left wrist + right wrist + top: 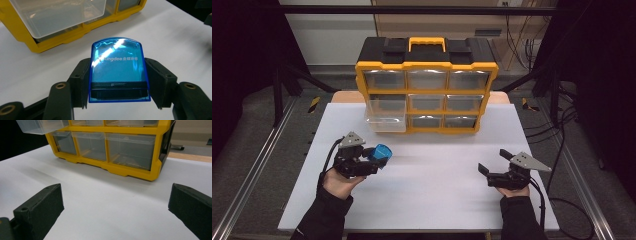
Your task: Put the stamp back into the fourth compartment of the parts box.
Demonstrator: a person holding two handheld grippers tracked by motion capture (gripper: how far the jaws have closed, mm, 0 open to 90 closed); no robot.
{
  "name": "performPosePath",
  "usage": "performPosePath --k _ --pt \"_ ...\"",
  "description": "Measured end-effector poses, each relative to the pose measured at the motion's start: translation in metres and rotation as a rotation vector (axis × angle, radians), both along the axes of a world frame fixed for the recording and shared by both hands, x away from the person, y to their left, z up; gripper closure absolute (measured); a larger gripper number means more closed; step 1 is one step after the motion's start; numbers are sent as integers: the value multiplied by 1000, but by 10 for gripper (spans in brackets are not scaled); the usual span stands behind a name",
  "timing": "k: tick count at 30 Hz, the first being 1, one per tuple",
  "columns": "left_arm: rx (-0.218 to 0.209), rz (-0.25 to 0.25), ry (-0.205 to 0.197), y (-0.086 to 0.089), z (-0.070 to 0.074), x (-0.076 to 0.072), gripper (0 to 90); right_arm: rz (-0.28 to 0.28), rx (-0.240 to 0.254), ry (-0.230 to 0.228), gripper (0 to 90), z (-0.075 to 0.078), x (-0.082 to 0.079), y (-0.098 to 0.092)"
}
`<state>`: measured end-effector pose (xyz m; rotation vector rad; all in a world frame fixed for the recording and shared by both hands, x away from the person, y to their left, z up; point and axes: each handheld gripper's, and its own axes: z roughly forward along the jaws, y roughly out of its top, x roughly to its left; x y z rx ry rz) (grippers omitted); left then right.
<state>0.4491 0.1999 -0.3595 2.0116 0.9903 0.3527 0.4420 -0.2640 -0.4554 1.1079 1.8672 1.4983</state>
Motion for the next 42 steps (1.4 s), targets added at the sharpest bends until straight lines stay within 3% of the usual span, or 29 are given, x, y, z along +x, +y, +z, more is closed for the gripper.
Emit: performPosePath --k 16,31,42 --pt "-77 5 -77 14 35 2 408 -2 -2 2 1 0 0 0" --pt "-90 -8 -130 10 63 11 407 -2 -2 3 1 0 0 0" --pt "-101 -2 -156 10 82 25 407 2 -1 4 1 -1 1 1"
